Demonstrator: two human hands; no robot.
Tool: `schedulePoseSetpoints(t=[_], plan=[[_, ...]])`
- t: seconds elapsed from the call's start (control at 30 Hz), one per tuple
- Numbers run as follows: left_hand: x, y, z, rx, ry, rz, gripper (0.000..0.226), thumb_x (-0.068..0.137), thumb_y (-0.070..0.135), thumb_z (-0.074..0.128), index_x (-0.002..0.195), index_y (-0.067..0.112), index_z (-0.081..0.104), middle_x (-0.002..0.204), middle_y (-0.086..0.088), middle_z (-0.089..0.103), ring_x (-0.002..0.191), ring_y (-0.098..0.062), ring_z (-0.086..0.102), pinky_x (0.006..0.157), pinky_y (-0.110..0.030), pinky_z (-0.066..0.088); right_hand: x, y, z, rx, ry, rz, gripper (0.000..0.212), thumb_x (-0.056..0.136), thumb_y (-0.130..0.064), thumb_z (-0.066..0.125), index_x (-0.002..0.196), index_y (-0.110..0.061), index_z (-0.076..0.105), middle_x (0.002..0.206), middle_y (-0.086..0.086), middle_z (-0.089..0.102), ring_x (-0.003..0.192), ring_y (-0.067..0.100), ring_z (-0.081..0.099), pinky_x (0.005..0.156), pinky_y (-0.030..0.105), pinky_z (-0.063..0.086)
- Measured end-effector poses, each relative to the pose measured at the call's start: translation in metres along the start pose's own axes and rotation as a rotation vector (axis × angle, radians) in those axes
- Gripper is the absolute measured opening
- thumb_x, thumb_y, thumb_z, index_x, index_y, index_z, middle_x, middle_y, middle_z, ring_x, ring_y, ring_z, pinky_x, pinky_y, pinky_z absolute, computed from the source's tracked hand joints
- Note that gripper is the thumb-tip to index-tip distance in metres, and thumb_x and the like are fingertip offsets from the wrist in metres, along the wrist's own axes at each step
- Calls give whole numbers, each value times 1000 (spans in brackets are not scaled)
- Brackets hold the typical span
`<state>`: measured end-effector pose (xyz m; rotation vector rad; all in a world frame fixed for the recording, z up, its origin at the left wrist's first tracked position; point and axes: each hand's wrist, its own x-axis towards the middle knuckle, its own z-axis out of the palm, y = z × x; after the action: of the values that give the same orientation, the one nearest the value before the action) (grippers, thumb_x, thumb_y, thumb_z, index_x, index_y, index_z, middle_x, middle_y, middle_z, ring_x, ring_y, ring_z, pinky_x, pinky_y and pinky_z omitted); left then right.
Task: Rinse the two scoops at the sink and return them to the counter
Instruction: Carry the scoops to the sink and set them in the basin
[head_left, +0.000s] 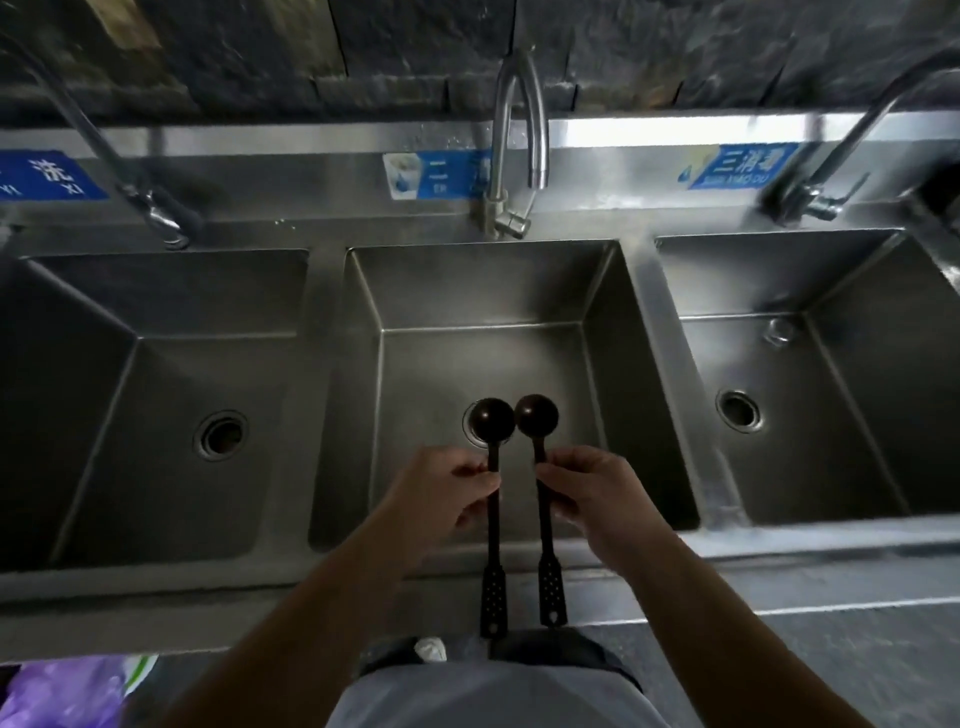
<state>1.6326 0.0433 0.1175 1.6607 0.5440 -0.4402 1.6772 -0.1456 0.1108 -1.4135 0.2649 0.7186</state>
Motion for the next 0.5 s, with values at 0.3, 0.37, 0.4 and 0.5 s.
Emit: schedulePoseSetpoints(t=[0.3, 0.37, 0.4, 0.5], plan=[[127, 3, 13, -192, 143, -232, 9, 91, 10, 62, 95, 4, 67, 67, -2, 64, 41, 3, 54, 43, -15, 41, 151, -18, -48, -48, 64, 192, 10, 90, 1, 61, 95, -2, 70, 90, 18, 71, 82, 23, 69, 76, 30, 57], [155, -13, 12, -230, 177, -275, 13, 92, 7, 60, 101, 0, 64, 65, -3, 59, 38, 4, 53, 39, -11, 37, 181, -5, -52, -49, 133, 250, 10, 89, 1, 62, 91, -4, 69, 86, 15, 69, 76, 19, 67, 70, 27, 57], [168, -23, 12, -246, 189, -299, 13, 92, 6, 59, 103, 0, 63, 67, -4, 59, 39, 4, 55, 38, -11, 36, 194, 5, -53, -45, 170, 279, 9, 89, 2, 63, 89, -5, 68, 82, 14, 67, 72, 17, 65, 66, 25, 55], [204, -64, 11, -252, 227, -361, 7, 91, 8, 62, 97, 6, 64, 77, -8, 65, 52, -3, 62, 41, -14, 36, 226, 43, -55, -67, 255, 340, 9, 89, 3, 62, 84, -4, 65, 69, 11, 60, 57, 14, 56, 48, 19, 49]])
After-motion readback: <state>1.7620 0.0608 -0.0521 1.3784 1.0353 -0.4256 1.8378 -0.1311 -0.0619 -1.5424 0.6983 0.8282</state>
